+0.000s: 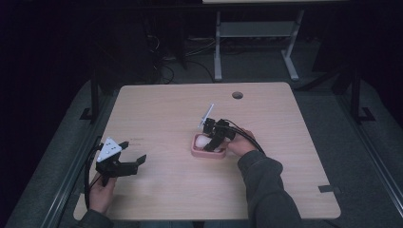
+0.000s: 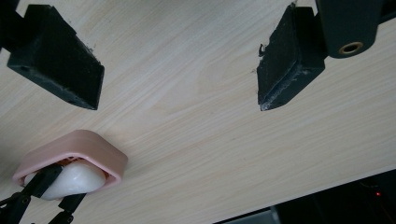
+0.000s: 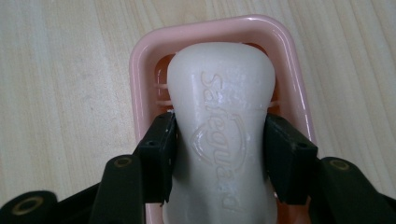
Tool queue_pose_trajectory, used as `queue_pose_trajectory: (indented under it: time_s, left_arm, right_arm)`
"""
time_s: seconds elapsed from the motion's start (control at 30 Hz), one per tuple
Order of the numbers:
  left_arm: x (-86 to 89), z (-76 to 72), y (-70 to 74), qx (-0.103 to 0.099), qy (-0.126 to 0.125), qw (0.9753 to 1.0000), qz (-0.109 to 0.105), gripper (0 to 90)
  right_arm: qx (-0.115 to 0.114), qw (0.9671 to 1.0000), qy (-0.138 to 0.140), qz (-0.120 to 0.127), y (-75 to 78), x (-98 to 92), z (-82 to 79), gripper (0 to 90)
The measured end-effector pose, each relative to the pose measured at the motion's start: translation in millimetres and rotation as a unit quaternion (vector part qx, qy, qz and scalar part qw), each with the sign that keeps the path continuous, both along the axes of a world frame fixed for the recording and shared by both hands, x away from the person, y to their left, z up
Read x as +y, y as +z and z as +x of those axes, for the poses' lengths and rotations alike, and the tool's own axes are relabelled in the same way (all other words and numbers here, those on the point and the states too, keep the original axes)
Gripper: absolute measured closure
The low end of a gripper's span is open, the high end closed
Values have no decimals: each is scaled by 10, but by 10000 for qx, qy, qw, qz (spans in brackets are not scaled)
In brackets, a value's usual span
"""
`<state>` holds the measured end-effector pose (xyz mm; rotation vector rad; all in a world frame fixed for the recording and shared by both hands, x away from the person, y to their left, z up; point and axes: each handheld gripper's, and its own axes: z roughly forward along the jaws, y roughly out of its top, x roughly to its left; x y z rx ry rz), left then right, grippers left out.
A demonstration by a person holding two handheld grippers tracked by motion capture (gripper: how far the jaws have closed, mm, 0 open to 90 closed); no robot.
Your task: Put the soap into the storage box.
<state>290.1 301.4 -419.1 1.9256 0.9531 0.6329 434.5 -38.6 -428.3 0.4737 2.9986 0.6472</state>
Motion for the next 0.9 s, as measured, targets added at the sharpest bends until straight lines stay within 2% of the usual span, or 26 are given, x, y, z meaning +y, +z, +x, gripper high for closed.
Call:
queue_pose_trajectory:
  time_s: [0.37, 0.47, 0.53, 0.9]
  left_arm:
    - [1, 0, 0, -3, 0, 10000, 3, 143]
    - [0, 1, -1, -5, 0, 10000, 4, 143]
    - [-1, 0, -1, 3, 3, 10000, 7, 143]
    - [0, 0, -2, 0, 3, 10000, 6, 143]
  right_arm:
    - [-66, 9998, -88, 160, 82, -52, -21, 410]
    - [-93, 9997, -105, 191, 102, -71, -24, 406]
    - [-117, 9994, -121, 311, 135, -98, -35, 405]
    - [-252, 9986, -191, 419, 261, -201, -89, 396]
